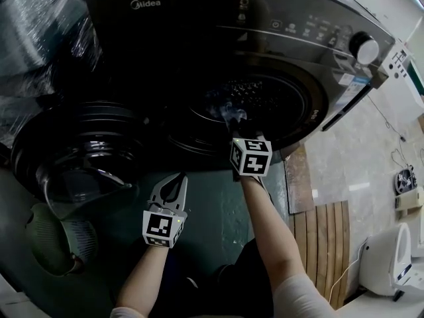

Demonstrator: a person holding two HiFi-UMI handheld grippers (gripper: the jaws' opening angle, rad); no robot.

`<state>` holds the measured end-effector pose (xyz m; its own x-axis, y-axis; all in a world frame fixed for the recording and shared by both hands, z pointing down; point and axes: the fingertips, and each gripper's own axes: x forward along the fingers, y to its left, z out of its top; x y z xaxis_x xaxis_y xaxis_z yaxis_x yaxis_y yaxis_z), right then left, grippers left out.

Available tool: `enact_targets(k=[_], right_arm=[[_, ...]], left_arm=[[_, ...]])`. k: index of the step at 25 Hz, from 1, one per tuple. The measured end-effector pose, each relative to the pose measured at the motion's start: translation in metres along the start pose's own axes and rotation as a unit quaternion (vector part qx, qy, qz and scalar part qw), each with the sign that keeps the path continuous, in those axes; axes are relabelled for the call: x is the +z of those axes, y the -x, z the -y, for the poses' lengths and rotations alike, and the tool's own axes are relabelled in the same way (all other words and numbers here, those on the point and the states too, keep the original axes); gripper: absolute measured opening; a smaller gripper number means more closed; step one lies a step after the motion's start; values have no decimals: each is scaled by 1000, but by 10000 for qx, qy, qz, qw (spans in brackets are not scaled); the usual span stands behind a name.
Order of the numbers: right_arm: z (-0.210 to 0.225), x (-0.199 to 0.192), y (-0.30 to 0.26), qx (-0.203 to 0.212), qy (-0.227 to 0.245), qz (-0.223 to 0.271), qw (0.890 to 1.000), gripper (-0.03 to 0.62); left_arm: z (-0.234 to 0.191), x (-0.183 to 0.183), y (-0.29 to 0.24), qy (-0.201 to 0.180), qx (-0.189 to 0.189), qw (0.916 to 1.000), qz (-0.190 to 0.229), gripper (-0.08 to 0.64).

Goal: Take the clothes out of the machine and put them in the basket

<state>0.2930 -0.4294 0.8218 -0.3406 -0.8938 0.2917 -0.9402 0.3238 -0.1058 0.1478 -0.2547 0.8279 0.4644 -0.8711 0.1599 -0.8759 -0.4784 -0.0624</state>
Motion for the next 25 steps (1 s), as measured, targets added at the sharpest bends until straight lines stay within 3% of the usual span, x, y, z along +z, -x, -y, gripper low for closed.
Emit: enact_targets(k=[12,25], right_arm=[[-6,16,49,94,-64,250,9996,56],[-13,40,109,246,44,419,9988,55]], left_arm=[[9,-10,-10,348,-135,9993,-88,20],[25,-21,-29,285,-230,9992,-163,20]])
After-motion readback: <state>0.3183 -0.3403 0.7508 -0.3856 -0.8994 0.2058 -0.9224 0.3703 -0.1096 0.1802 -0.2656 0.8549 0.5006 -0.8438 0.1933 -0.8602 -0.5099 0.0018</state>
